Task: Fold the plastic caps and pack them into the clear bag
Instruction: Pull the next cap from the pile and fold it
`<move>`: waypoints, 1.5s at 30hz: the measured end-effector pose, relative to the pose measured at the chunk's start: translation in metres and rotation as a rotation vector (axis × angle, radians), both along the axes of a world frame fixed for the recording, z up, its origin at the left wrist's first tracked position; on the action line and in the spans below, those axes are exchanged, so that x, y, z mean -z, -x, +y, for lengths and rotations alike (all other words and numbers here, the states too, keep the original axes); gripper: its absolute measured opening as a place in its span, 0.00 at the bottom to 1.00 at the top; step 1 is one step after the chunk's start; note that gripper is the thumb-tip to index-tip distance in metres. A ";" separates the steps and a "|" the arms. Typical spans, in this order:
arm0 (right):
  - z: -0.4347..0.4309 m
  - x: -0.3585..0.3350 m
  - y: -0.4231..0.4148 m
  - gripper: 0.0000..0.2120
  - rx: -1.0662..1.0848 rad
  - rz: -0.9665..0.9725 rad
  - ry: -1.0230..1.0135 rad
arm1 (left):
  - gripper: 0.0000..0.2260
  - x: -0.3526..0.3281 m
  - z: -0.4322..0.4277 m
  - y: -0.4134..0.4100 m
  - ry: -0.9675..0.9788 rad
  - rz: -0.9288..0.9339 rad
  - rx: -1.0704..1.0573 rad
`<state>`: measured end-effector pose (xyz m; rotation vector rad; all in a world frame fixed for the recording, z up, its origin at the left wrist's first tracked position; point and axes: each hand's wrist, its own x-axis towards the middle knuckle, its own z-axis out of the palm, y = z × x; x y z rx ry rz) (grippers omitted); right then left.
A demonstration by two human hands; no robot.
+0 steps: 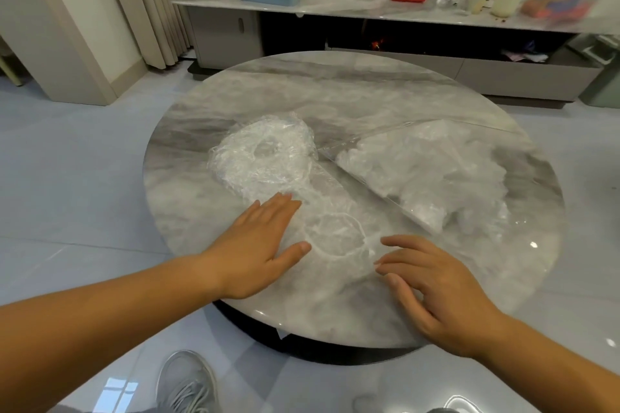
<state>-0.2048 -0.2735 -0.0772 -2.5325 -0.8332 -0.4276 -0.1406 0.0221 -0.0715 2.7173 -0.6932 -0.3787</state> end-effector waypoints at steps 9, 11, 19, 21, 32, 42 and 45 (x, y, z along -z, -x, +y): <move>-0.025 0.011 0.022 0.18 0.061 0.199 -0.094 | 0.42 0.009 0.001 -0.030 -0.147 0.023 -0.072; -0.020 0.010 0.020 0.16 0.049 0.254 -0.090 | 0.45 0.010 0.012 -0.038 -0.192 -0.014 -0.162; -0.008 0.002 0.007 0.18 0.050 0.334 -0.095 | 0.34 -0.005 -0.012 -0.009 0.141 -0.123 0.179; -0.006 0.003 0.004 0.19 0.082 0.378 -0.154 | 0.30 -0.006 -0.023 0.001 0.163 -0.038 0.261; 0.007 0.013 -0.018 0.11 0.234 0.555 -0.069 | 0.09 0.009 -0.039 -0.002 0.343 0.107 -0.208; 0.022 0.001 -0.045 0.15 0.235 0.398 -0.027 | 0.38 0.006 -0.041 -0.008 0.103 -0.151 -0.202; 0.034 -0.003 -0.063 0.14 0.188 0.514 -0.032 | 0.46 0.006 -0.039 -0.011 0.092 -0.098 -0.209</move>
